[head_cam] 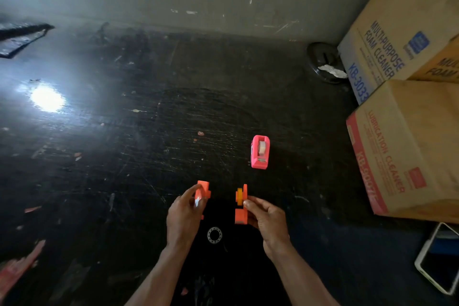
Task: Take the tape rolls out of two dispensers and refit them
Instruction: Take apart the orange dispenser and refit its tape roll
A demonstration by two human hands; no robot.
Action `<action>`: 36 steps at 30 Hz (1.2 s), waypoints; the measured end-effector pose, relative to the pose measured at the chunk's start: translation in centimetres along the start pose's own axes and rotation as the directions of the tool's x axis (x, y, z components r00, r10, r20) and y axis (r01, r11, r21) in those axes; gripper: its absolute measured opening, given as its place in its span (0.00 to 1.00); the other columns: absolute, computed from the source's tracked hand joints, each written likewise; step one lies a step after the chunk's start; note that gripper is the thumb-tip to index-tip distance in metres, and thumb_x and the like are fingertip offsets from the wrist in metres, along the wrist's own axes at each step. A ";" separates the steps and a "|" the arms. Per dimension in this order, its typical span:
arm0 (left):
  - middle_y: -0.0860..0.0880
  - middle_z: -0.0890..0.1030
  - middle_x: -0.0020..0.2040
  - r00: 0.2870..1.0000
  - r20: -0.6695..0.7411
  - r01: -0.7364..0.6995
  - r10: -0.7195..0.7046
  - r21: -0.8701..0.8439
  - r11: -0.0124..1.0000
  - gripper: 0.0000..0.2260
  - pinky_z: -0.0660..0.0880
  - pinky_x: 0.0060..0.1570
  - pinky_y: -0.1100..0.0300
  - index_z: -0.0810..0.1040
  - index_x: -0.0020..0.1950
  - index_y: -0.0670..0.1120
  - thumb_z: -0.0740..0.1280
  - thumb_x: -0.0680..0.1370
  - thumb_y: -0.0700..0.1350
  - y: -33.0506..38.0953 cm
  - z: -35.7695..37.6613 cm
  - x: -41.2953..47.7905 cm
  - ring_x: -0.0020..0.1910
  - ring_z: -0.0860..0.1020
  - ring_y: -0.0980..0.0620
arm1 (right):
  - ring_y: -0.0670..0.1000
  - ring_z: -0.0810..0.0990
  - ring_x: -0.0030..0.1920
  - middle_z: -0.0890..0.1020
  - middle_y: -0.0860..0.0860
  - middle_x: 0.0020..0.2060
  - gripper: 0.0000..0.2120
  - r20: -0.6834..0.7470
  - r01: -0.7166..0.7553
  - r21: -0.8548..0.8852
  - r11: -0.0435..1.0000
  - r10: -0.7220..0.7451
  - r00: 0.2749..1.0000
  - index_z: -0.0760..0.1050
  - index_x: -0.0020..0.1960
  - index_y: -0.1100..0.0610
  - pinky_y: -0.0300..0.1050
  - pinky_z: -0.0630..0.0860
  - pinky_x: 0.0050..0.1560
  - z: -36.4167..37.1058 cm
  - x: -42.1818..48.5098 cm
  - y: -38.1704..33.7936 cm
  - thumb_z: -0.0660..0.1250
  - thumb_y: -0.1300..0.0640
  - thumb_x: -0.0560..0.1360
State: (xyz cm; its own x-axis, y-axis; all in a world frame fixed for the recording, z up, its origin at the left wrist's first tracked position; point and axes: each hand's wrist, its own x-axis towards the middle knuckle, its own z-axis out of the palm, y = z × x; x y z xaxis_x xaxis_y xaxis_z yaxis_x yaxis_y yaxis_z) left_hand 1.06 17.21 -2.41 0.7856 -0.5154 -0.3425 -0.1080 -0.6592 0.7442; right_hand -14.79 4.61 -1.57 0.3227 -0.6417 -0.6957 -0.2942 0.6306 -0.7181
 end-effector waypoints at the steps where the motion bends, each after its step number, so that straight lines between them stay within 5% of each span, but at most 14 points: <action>1: 0.51 0.81 0.52 1.000 -0.027 -0.013 0.015 0.052 0.999 0.19 0.81 0.51 0.52 0.77 0.72 0.57 0.66 0.81 0.58 -0.5 -0.1 0.0 0.52 0.81 0.51 | 0.52 0.87 0.55 0.90 0.50 0.50 0.07 0.007 -0.009 0.002 1.000 0.009 1.000 0.87 0.51 0.50 0.57 0.79 0.65 -0.1 -0.2 0.2 0.77 0.57 0.73; 7: 0.45 0.77 0.58 0.997 -0.020 -0.069 0.074 0.187 0.980 0.21 0.74 0.52 0.54 0.71 0.76 0.55 0.66 0.83 0.49 -1.5 -0.1 0.0 0.60 0.76 0.46 | 0.52 0.87 0.56 0.89 0.51 0.51 0.07 0.018 -0.016 0.009 1.000 0.016 1.000 0.87 0.52 0.51 0.58 0.79 0.65 -0.8 -1.2 1.2 0.77 0.57 0.74; 11: 0.46 0.74 0.64 0.997 -0.016 -0.077 0.079 0.098 0.992 0.22 0.78 0.58 0.52 0.71 0.77 0.56 0.67 0.82 0.51 -0.8 -0.4 -0.8 0.62 0.76 0.46 | 0.52 0.88 0.54 0.90 0.50 0.50 0.08 0.022 -0.005 0.022 1.000 0.005 1.000 0.86 0.54 0.51 0.57 0.80 0.65 -1.0 -2.0 1.1 0.75 0.57 0.76; 14: 0.50 0.78 0.63 0.995 -0.023 -0.103 0.101 -0.067 0.992 0.20 0.76 0.57 0.63 0.76 0.73 0.53 0.71 0.80 0.49 0.8 -0.3 -2.0 0.60 0.80 0.52 | 0.51 0.89 0.51 0.90 0.50 0.48 0.07 0.030 0.027 0.052 0.998 -0.029 0.999 0.86 0.54 0.53 0.55 0.81 0.62 -1.0 -2.7 0.8 0.74 0.59 0.76; 18: 0.54 0.84 0.57 0.962 0.261 0.017 0.080 -0.349 0.937 0.18 0.79 0.59 0.62 0.78 0.70 0.55 0.71 0.80 0.48 3.0 0.5 -3.7 0.55 0.83 0.60 | 0.50 0.88 0.52 0.90 0.50 0.48 0.09 0.053 0.054 0.043 0.998 -0.056 0.997 0.85 0.56 0.54 0.56 0.81 0.62 -0.9 -3.8 0.7 0.73 0.57 0.77; 21: 0.52 0.84 0.59 0.915 0.387 0.086 0.116 -0.467 0.880 0.19 0.78 0.47 0.73 0.76 0.70 0.54 0.70 0.80 0.43 3.7 1.0 -4.6 0.52 0.84 0.66 | 0.50 0.88 0.52 0.90 0.50 0.49 0.09 0.071 0.065 0.038 0.997 -0.067 0.995 0.85 0.57 0.53 0.57 0.82 0.62 -0.9 -4.5 0.9 0.72 0.57 0.78; 28: 0.48 0.85 0.58 0.907 0.407 0.116 0.113 -0.498 0.860 0.14 0.80 0.52 0.61 0.81 0.64 0.54 0.70 0.80 0.42 3.2 1.9 -5.6 0.57 0.85 0.55 | 0.53 0.88 0.53 0.89 0.53 0.50 0.09 0.064 0.038 0.077 0.996 -0.043 0.997 0.84 0.58 0.55 0.59 0.81 0.62 -1.4 -5.4 1.9 0.71 0.58 0.79; 32: 0.48 0.87 0.54 0.935 0.341 0.094 0.102 -0.513 0.853 0.13 0.80 0.47 0.65 0.81 0.62 0.52 0.71 0.80 0.40 3.1 2.1 -5.9 0.52 0.86 0.58 | 0.52 0.89 0.51 0.90 0.52 0.48 0.08 0.030 0.061 0.072 0.996 -0.063 0.998 0.86 0.56 0.55 0.57 0.82 0.60 -2.0 -6.1 2.0 0.71 0.58 0.78; 36: 0.53 0.84 0.56 0.960 0.256 -0.037 0.113 -0.282 0.959 0.14 0.81 0.57 0.59 0.80 0.64 0.56 0.73 0.78 0.47 2.3 2.9 -5.1 0.54 0.83 0.58 | 0.52 0.89 0.50 0.90 0.52 0.46 0.08 -0.064 0.046 0.085 0.995 -0.041 0.997 0.86 0.55 0.54 0.56 0.83 0.60 -3.4 -6.1 2.4 0.73 0.59 0.77</action>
State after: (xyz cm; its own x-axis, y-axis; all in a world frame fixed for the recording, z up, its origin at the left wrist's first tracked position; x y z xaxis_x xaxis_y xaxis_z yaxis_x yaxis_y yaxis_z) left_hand -4.99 16.77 -0.60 0.5865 -0.7090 -0.3916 0.0392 -0.4580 0.8881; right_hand -20.51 8.58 0.95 0.2759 -0.6935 -0.6655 -0.2020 0.6351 -0.7456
